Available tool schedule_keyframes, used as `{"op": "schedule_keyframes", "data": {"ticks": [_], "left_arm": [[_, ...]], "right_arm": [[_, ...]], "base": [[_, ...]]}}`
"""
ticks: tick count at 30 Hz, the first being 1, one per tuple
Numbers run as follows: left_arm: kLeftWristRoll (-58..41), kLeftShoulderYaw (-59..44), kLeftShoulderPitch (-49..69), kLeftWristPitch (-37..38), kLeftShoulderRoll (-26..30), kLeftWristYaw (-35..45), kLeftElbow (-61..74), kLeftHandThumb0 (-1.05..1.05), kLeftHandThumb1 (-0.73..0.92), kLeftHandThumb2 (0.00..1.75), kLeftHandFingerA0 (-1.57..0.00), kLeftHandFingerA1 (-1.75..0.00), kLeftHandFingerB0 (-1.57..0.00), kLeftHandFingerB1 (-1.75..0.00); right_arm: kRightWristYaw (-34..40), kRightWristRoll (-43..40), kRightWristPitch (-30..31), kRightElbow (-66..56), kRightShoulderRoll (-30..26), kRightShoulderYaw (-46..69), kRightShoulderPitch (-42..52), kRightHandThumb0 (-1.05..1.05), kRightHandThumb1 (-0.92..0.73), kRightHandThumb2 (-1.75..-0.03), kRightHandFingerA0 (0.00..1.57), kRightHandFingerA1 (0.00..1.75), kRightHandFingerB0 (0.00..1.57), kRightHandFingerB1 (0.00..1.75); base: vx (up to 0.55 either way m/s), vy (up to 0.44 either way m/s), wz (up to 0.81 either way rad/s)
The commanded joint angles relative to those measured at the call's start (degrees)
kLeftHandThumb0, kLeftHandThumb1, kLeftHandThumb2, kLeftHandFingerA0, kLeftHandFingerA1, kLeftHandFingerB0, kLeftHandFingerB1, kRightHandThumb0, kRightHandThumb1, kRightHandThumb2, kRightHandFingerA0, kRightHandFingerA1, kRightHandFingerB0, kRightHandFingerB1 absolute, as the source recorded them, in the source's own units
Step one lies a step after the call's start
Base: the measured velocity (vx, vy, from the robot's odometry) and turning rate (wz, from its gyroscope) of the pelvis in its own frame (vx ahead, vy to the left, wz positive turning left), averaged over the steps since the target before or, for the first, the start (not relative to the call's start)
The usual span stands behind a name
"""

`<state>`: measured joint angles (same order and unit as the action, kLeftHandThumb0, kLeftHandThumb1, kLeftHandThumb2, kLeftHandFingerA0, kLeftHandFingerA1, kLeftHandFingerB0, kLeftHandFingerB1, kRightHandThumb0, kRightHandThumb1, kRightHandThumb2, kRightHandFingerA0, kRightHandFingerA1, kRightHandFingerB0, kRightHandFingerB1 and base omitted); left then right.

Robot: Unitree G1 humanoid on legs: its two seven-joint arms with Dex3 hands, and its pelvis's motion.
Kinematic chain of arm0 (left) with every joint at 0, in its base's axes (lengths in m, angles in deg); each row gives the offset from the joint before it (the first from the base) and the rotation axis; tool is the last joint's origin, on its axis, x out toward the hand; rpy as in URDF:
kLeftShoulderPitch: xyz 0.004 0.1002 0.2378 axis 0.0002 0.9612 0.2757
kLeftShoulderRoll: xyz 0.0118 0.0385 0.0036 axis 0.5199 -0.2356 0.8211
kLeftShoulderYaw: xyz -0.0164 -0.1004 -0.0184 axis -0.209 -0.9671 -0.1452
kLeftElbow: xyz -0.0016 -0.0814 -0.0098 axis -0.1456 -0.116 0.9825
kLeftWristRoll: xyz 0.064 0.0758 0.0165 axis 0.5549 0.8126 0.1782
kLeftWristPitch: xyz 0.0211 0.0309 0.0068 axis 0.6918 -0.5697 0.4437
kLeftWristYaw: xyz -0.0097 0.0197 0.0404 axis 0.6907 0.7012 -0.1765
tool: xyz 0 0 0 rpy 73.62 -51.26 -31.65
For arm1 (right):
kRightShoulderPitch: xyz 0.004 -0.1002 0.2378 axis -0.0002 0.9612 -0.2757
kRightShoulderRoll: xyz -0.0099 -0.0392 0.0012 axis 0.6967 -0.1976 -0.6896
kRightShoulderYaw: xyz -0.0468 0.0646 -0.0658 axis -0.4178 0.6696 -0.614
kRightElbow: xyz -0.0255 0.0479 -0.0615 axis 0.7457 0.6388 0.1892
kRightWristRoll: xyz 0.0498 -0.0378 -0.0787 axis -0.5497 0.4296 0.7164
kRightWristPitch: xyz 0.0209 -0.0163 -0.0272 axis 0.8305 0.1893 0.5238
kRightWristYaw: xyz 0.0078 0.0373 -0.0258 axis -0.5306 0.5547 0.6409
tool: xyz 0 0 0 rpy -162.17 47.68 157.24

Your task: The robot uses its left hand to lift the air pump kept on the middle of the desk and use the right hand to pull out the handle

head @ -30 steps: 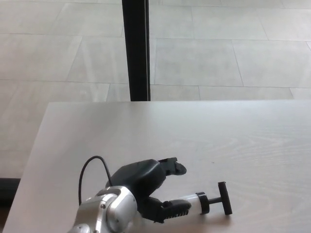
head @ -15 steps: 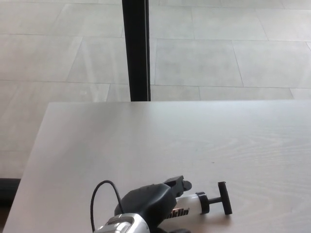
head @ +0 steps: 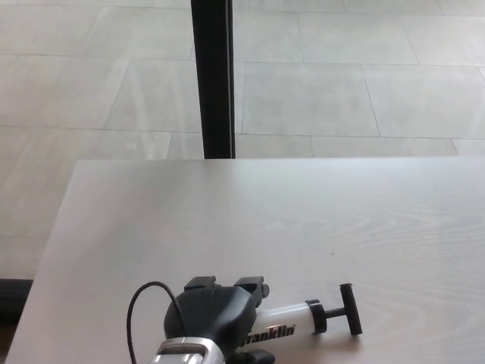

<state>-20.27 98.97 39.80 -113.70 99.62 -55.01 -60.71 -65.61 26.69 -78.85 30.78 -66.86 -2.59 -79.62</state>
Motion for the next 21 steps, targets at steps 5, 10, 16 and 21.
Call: {"op": "schedule_keyframes", "data": {"ticks": [5, 10, 16, 21], "left_arm": [[5.2, -1.1, -4.8, 2.9, -7.7, -7.1, -9.8, -0.63, 0.76, 0.62, -0.35, -0.86, -0.26, -0.42], [6.5, -0.2, -5.6, 5.7, -10.7, -9.4, -12.5, -0.64, 0.8, 0.64, -0.39, -0.84, -0.29, -0.42], [10.8, 3.4, -4.9, 2.9, -8.4, -4.2, -14.1, -0.66, 0.78, 0.63, -0.35, -0.81, -0.27, -0.38], [14.7, 5.9, -4.8, 1.7, -4.4, 1.5, -14.1, -0.68, 0.8, 0.64, -0.3, -0.66, -0.25, -0.38]], "right_arm": [[1.5, 0.4, -0.2, -0.7, 0.3, 1.5, -1.2, -0.55, -0.74, -0.62, 0.58, 0.66, 0.55, 0.46], [1.9, 1.0, -0.3, -1.4, 0.7, 1.3, -1.5, -0.55, -0.74, -0.62, 0.56, 0.7, 0.55, 0.47], [2.0, 2.5, -0.5, -1.3, -0.3, 1.0, -1.5, -0.53, -0.76, -0.63, 0.54, 0.68, 0.52, 0.46], [1.8, 3.7, -1.1, -1.6, -1.1, 0.9, -0.3, -0.55, -0.75, -0.62, 0.56, 0.67, 0.52, 0.45]], "base": [[0.0, 0.0, 0.0], [0.0, 0.0, 0.0], [0.0, 0.0, 0.0], [0.0, 0.0, 0.0]]}}
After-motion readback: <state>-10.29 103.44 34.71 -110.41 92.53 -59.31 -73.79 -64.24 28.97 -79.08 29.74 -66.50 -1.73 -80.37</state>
